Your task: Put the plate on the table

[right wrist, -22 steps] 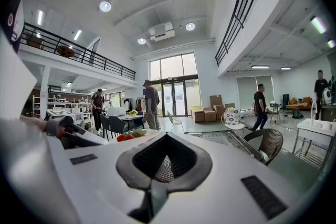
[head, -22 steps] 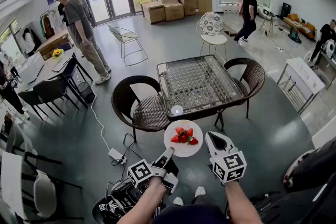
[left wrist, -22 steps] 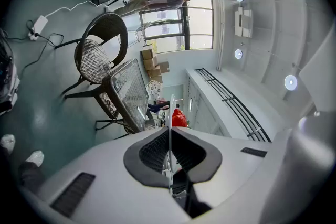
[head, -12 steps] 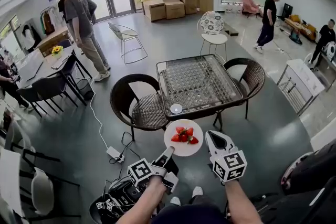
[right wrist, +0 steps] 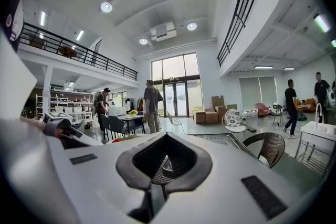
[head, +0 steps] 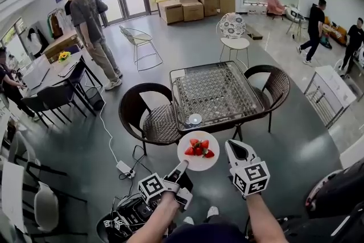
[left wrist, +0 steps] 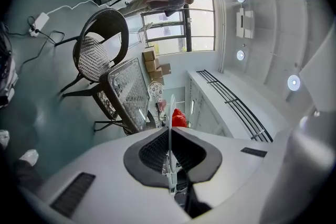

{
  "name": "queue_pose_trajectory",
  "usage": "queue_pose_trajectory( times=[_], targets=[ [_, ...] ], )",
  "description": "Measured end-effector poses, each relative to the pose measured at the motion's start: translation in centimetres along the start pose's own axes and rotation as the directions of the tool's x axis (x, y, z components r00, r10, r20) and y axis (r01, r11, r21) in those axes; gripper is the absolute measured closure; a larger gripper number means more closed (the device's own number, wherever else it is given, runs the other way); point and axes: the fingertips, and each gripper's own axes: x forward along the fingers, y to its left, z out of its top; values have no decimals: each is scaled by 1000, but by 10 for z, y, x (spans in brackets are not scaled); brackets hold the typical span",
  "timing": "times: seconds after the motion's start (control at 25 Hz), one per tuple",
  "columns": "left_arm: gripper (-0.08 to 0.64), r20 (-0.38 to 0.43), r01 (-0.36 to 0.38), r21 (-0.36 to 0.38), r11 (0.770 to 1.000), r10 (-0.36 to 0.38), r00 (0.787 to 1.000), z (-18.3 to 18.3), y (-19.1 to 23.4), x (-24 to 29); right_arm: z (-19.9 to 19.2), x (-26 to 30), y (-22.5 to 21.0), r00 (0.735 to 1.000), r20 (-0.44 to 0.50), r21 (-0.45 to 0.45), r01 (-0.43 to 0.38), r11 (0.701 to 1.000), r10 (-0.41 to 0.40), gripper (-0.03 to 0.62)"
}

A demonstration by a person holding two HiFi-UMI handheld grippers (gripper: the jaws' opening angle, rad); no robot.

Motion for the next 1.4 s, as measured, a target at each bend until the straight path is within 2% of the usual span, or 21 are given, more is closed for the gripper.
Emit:
queue_pose_trajectory(
  times=[0.4, 0.8, 1.08, 1.4],
  targets=[
    [541, 42, 0, 9, 1000, -1, 999, -7, -5, 41, 1, 17, -40, 998, 6, -4, -60, 998, 60, 588],
    [541, 53, -16, 19, 1000, 15, 998, 6, -1, 86, -2, 48, -76, 997, 0, 9, -77, 997, 77, 588],
    [541, 47, -9, 4, 1000, 9, 999, 28, 11, 120, -6, 80, -93, 997, -22, -3, -73, 997, 73, 588],
    [541, 23, -8, -17, 1000, 9, 1000, 69, 24, 164, -5, 138, -111, 996, -55, -6, -64, 998, 64, 588]
  ],
)
